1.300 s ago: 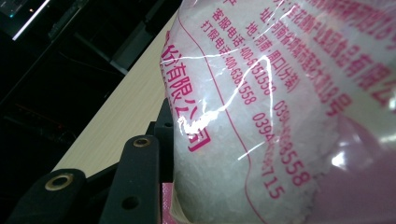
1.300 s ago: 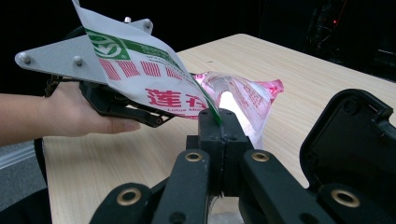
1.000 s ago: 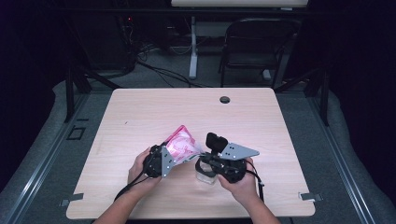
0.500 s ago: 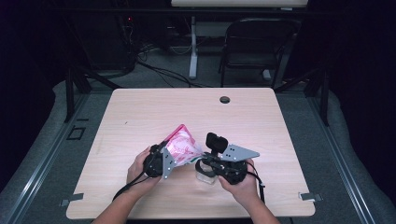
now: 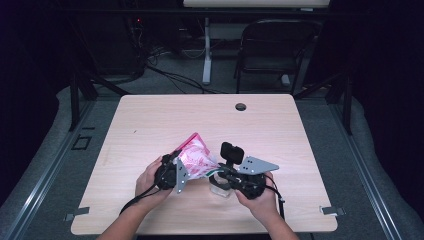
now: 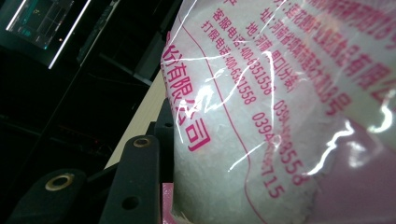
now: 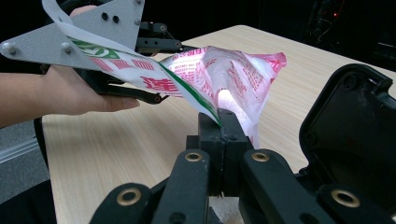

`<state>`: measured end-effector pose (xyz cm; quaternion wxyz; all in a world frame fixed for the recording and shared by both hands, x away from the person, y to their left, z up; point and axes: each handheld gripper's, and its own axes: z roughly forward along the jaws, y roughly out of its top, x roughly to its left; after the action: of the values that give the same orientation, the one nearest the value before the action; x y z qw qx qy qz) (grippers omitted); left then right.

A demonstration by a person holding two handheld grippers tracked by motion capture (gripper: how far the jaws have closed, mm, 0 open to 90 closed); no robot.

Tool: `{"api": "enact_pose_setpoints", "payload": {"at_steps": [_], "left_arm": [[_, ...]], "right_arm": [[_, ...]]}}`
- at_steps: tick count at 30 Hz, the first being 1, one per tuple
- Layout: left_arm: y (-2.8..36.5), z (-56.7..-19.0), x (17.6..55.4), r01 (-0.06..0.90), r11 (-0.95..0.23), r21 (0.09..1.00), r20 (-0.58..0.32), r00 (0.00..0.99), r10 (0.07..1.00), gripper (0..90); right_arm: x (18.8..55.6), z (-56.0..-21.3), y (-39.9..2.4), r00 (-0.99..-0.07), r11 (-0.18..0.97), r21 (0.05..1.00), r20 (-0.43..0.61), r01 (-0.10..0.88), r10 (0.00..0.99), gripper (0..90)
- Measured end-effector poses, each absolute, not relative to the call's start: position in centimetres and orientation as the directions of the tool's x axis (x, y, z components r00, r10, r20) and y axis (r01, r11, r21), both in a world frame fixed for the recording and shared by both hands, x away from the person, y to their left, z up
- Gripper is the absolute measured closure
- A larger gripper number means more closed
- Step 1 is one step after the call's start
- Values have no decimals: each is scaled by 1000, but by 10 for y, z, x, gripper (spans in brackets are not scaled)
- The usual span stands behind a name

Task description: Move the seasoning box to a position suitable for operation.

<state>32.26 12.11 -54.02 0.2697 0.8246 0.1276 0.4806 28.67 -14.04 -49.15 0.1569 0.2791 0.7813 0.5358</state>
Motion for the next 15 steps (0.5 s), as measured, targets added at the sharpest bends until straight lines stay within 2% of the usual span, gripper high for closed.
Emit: {"api": "enact_pose_setpoints", "payload": {"at_steps": [15], "left_arm": [[117, -537, 327, -133, -827, 547, 750, 516, 413, 633]], "right_arm": [[277, -490, -145, -788, 268, 926, 47, 264, 614, 900]]}}
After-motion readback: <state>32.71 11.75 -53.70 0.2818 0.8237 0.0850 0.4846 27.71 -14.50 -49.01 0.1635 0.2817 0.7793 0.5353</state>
